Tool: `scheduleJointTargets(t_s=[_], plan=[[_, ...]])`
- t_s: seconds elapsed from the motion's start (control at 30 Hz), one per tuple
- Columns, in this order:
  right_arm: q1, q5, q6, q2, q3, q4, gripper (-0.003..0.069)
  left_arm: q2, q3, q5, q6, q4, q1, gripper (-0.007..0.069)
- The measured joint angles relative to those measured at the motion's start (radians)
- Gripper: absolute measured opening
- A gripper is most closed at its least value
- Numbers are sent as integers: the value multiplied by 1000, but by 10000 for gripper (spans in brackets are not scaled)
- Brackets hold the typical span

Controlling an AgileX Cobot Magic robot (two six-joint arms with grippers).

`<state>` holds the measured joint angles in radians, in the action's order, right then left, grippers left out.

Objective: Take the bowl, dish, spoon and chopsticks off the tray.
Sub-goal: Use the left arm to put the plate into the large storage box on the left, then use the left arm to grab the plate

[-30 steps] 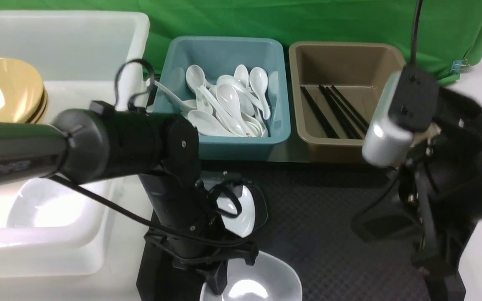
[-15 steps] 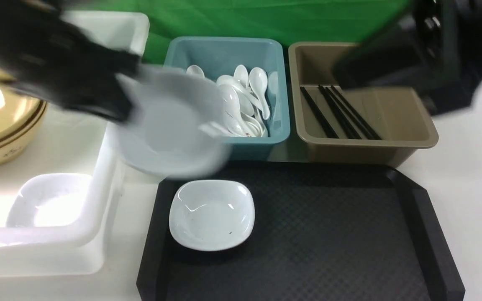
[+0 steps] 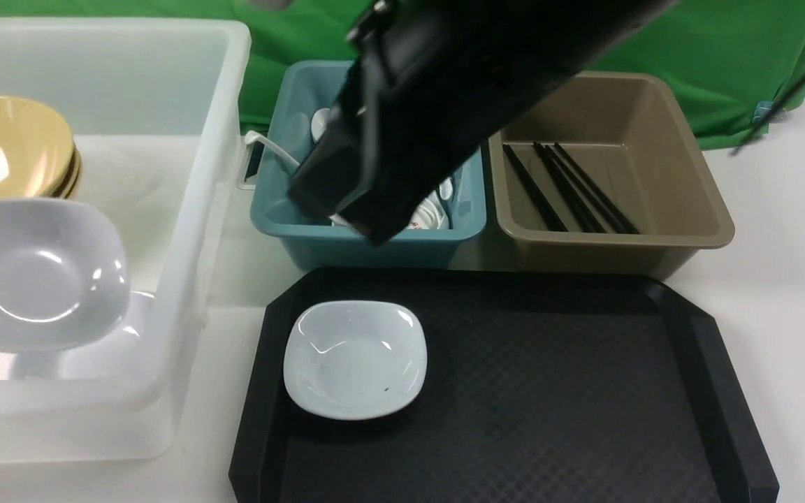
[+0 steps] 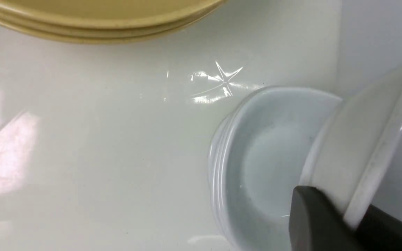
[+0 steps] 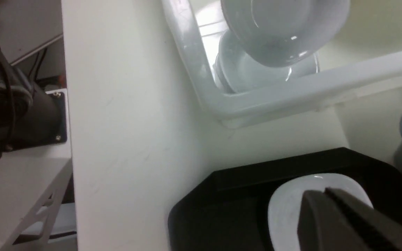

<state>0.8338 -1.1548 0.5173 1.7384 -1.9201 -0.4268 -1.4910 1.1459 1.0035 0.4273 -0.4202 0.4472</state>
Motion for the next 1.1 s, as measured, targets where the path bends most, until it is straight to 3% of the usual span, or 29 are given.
scheduleJointTargets(t_s=[0.13,0.27,0.4,0.47,0.53,0.57,0.67,0.73,0.77,0.8,0.83,0.87,0.9,0.93,0.97,1.0,1.03,1.07,1.1], plan=[[23,38,0,24,-4,1,3,-57,-2,-4,15,25,-45,15],[33,37,0,24,-22,-2,6,-111,-5,-4,7,88,-93,83],[33,-24,-1,24,-71,17,10,-107,6,20,-35,164,-107,347],[32,-44,-13,17,-82,57,10,-90,31,49,-55,189,-107,437],[30,-48,-25,11,-84,83,11,-76,53,66,-74,203,-107,485],[21,-55,-50,-4,-86,150,11,-47,103,90,-113,222,-107,550],[1,-58,-85,-31,-85,221,11,-3,160,116,-147,220,-110,579],[-50,-58,-133,-84,-62,290,11,57,206,125,-166,163,-158,546],[-73,-57,-143,-111,-47,305,11,80,214,125,-167,138,-212,506],[-103,-59,-154,-132,-25,314,11,95,217,125,-167,116,-290,420],[-113,-59,-158,-145,-17,316,11,99,217,125,-167,116,-305,405],[-138,-59,-163,-163,5,319,11,100,220,125,-167,114,-389,339],[-172,-59,-169,-192,40,323,11,93,221,116,-167,125,-520,188],[-177,-59,-170,-200,45,324,11,91,221,116,-167,125,-539,188],[-207,-61,-178,-226,80,326,11,62,222,105,-167,159,-669,79],[-215,-62,-179,-230,90,328,11,58,222,105,-167,171,-705,62],[-244,-61,-184,-257,127,327,11,12,222,102,-167,217,-837,23],[-244,-62,-184,-261,127,327,11,-2,222,102,-170,232,-852,21],[-267,-62,-190,-286,157,330,11,-52,222,102,-185,286,-948,15]])
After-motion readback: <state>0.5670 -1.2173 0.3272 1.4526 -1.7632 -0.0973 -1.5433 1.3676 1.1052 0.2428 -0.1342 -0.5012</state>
